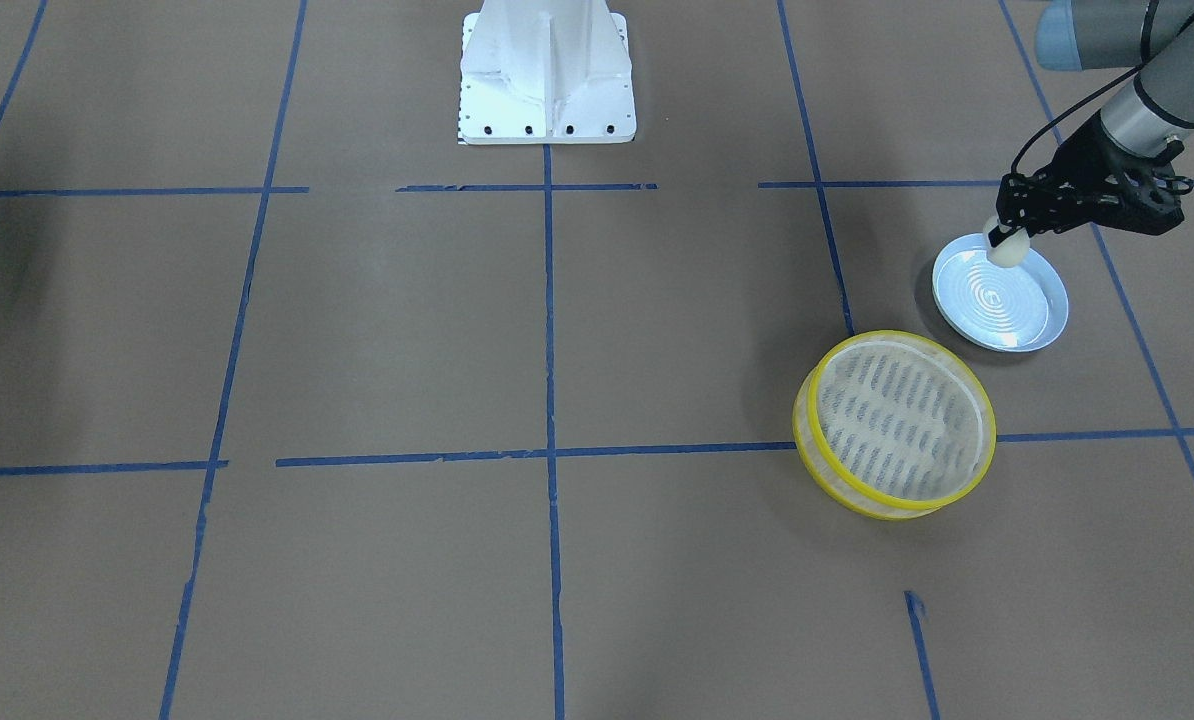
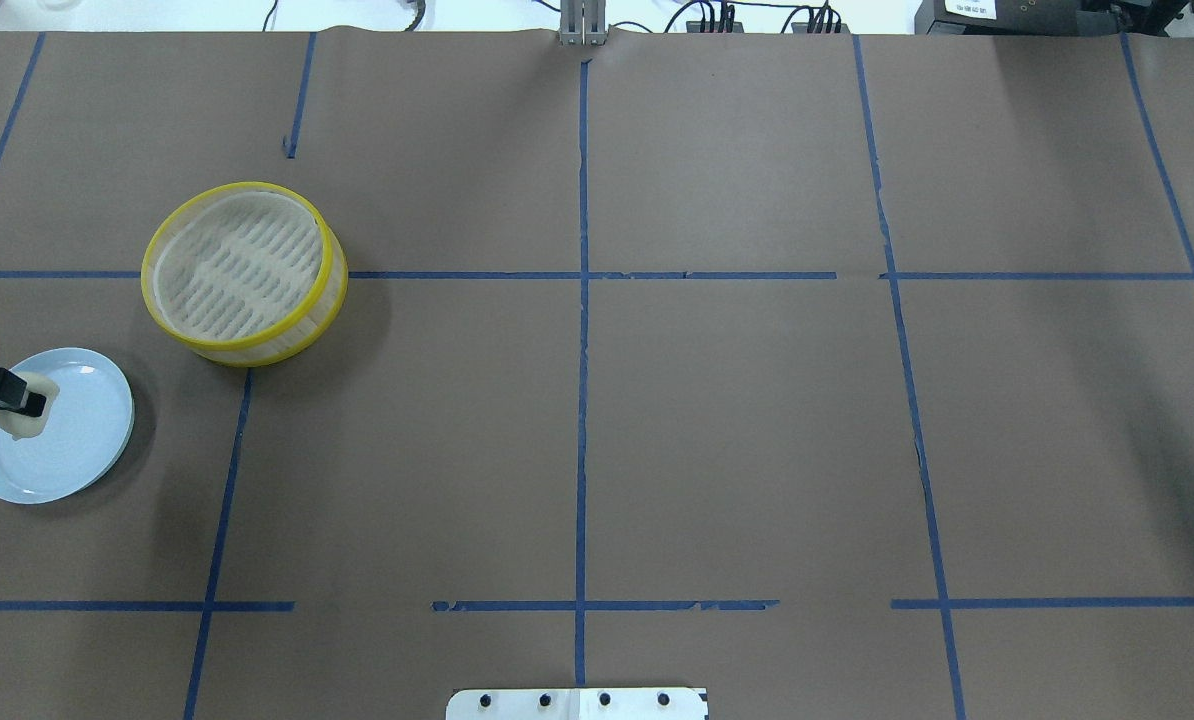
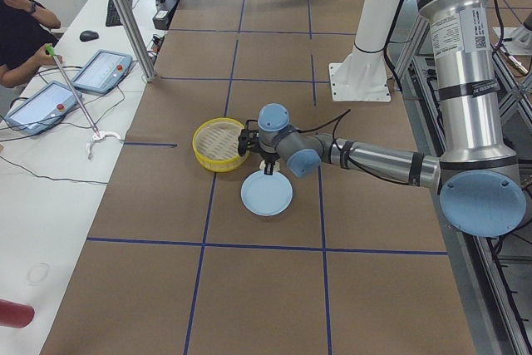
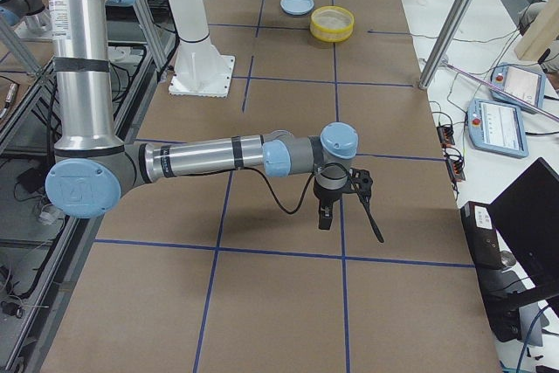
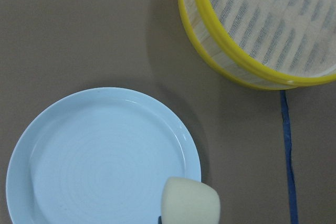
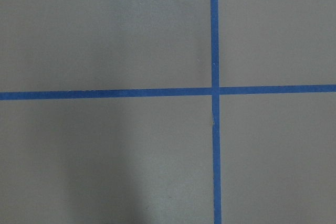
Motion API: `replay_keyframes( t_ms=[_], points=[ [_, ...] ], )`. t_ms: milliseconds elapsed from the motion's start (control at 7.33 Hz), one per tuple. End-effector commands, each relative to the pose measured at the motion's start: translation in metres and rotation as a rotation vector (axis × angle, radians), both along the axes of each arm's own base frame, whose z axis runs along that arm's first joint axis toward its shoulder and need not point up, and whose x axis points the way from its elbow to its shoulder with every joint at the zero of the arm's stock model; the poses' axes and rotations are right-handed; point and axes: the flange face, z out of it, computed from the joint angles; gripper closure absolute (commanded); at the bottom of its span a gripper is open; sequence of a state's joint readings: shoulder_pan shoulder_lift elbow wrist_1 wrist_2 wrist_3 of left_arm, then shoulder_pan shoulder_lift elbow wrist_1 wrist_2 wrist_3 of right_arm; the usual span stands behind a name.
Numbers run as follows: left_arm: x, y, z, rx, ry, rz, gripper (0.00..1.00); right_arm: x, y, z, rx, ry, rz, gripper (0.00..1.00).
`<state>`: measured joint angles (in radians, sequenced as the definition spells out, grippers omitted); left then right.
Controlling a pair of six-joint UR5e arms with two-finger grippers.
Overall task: Place bun in steamer
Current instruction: 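Lift the bun with the left gripper and carry it over the steamer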
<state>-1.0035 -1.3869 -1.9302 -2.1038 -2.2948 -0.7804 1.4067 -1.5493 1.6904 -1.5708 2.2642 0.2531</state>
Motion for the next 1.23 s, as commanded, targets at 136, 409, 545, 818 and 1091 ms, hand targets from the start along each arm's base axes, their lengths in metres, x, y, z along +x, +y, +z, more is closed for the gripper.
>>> replay_keyframes(
  t_ms=[136, 409, 545, 818, 1091],
  points=[
    [0.001, -0.053, -0.051, 0.024, -0.038, -0.013, 0.72, 0.0, 0.0, 0.0, 0.0, 0.0, 0.0, 0.0],
    [0.012, -0.097, -0.1, 0.025, -0.131, -0.026, 0.72, 0.0, 0.0, 0.0, 0.0, 0.0, 0.0, 0.0],
    [0.021, -0.12, -0.131, 0.014, -0.171, -0.035, 0.72, 0.0, 0.0, 0.0, 0.0, 0.0, 0.0, 0.0],
    [0.036, -0.154, -0.171, 0.03, -0.212, -0.043, 0.72, 0.0, 0.0, 0.0, 0.0, 0.0, 0.0, 0.0],
    [0.068, -0.2, -0.167, 0.004, -0.219, -0.036, 0.72, -0.001, 0.0, 0.0, 0.0, 0.0, -0.002, 0.0]
  ],
)
